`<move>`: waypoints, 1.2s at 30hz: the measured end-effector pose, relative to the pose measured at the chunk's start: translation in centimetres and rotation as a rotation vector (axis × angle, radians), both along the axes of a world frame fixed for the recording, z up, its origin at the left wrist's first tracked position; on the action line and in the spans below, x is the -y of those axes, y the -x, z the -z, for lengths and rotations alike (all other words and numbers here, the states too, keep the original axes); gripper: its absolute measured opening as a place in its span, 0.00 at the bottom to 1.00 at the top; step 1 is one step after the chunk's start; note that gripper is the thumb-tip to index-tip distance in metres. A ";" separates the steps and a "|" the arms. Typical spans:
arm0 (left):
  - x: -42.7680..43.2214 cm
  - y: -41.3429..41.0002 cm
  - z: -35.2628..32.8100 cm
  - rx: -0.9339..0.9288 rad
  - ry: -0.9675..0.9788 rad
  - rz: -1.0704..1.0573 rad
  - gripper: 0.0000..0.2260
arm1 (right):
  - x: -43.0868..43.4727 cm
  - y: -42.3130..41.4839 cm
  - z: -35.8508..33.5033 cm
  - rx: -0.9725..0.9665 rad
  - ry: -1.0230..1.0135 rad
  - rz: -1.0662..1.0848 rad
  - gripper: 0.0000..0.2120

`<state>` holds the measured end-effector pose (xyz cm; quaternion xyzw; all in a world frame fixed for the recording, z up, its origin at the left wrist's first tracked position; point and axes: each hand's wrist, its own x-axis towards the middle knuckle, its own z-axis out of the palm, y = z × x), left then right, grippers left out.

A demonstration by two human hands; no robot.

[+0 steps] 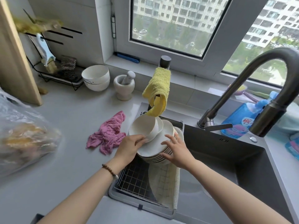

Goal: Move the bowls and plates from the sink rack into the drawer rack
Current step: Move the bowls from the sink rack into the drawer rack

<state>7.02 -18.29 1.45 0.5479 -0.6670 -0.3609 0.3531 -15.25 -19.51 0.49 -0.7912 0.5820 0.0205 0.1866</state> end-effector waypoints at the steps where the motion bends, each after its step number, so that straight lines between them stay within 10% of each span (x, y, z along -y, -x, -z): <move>1: -0.5 0.0 -0.4 -0.012 -0.004 -0.020 0.08 | -0.2 -0.2 -0.3 0.016 -0.001 0.014 0.24; 17: -24.4 2.6 -6.6 -0.498 -0.253 -0.425 0.15 | -19.7 -3.6 -3.8 1.013 -0.412 -0.043 0.28; 36: -73.5 -9.1 -5.1 -0.566 -0.376 -1.010 0.08 | -59.8 -21.4 -1.2 0.707 -0.970 -0.470 0.32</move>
